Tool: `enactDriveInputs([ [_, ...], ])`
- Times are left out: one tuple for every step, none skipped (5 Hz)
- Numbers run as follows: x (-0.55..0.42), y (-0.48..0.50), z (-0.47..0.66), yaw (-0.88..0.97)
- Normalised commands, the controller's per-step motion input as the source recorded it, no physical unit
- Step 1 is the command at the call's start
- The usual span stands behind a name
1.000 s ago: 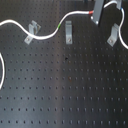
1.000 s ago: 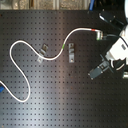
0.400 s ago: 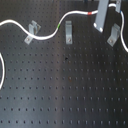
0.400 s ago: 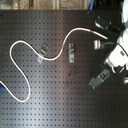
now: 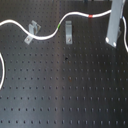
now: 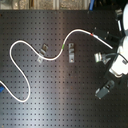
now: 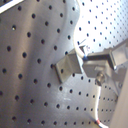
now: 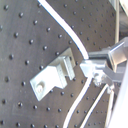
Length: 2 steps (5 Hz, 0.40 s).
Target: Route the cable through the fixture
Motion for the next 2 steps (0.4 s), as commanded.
enactDriveInputs([
  [-0.278, 0.157, 0.09, -0.17],
  [-0.306, 0.154, 0.1, -0.25],
])
